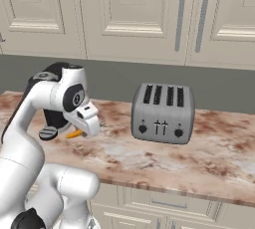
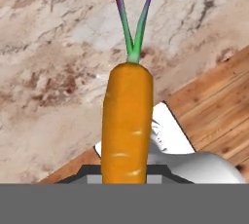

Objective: Place the two vegetables and bowl onto the tray for setting up a vegetable dip station.

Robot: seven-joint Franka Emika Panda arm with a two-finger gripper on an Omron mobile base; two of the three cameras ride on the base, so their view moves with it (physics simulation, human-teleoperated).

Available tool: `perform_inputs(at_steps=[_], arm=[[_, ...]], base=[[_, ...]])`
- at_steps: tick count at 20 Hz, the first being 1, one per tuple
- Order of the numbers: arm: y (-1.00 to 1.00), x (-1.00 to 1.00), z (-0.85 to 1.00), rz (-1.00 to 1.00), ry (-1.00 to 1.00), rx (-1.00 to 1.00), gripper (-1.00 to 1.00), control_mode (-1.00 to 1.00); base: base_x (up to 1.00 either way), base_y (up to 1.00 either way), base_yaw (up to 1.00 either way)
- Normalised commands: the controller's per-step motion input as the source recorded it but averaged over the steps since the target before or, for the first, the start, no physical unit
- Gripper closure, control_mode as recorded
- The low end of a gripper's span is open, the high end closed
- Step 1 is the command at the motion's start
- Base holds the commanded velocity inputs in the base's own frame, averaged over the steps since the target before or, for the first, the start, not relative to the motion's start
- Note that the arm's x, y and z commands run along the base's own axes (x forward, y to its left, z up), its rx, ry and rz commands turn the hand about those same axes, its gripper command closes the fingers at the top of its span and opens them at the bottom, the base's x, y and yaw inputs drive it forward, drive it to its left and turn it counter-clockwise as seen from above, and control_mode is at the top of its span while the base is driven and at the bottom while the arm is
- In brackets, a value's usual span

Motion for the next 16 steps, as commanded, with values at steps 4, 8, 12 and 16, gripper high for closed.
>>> perform_inputs(at_steps=[4,8,12,16], arm=[[0.0,-0.38,0.12,-0.15,0.03,0.01,1.0,-1.0],[0.0,-0.3,0.06,-0.14,0.0,0.0,1.0,-1.0],[0.0,-0.33,0.12,-0.13,0.0,0.0,1.0,-1.0],[0.0,-0.25,0.21,-0.16,0.0,0.0,1.0,-1.0]], base=[[0.0,0.0,0.0],[0.0,0.0,0.0],[0.0,0.0,0.0],[0.0,0.0,0.0]])
